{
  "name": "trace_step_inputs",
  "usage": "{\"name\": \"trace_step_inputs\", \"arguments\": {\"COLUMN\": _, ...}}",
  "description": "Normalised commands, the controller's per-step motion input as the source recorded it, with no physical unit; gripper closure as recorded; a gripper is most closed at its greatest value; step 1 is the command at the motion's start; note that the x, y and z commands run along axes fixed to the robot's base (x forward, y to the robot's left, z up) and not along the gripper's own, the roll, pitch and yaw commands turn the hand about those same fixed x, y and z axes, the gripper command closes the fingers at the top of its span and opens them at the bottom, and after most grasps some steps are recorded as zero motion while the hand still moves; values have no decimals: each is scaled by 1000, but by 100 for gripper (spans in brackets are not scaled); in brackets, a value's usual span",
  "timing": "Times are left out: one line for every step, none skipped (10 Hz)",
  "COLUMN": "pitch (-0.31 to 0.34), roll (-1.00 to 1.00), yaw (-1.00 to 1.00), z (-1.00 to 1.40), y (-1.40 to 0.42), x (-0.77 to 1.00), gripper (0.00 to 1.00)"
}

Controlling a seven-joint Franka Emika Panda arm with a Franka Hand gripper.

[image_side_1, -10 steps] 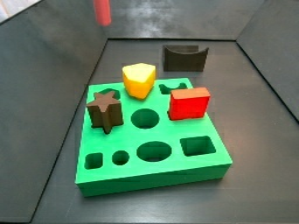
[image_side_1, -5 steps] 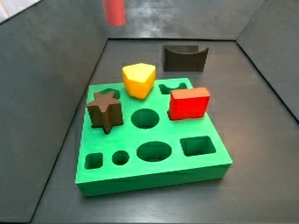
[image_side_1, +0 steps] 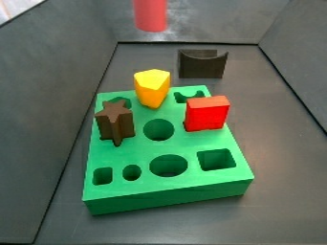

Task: Pick up the oval object. Move up. Move to above the board. Insert the oval object.
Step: Move to above the board.

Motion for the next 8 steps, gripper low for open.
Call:
{"name": "trace_step_inputs", "arguments": {"pitch": 73, "roll": 64, "yaw": 1000, "z": 136, "y": -546, "x": 441, "gripper": 100}}
{"name": "trace_step_inputs", "arguments": {"pitch": 85, "roll": 77, "yaw": 1000, "z": 101, "y": -403, "x": 344, "gripper": 100}}
{"name": "trace_step_inputs", "arguments": {"pitch": 109, "roll": 108, "yaw": 1000, "z": 57, "y": -176, "x": 163, "gripper": 100}}
{"name": "trace_step_inputs", "arguments": {"pitch": 121, "roll": 127, "yaw": 1000, "z": 40, "y": -112, "x": 119, "gripper": 100}}
{"name": "trace_step_inputs", "arguments": {"pitch": 143, "roll": 163, "yaw": 1000, "z": 20, "y": -60, "x": 88, "gripper": 100}}
{"name": "trace_step_inputs", "arguments": {"pitch": 164, "roll": 197, "yaw": 860, "z": 20, "y": -54, "x": 84, "gripper": 100}}
{"name": "trace_step_inputs", "arguments": {"pitch": 157, "roll": 195, "yaw": 606, "z": 21, "y": -51, "x": 89, "gripper": 100}}
{"name": "trace_step_inputs", "arguments": {"pitch": 151, "roll": 192, "yaw": 454, "z": 20, "y": -49, "x": 94, "gripper": 100}}
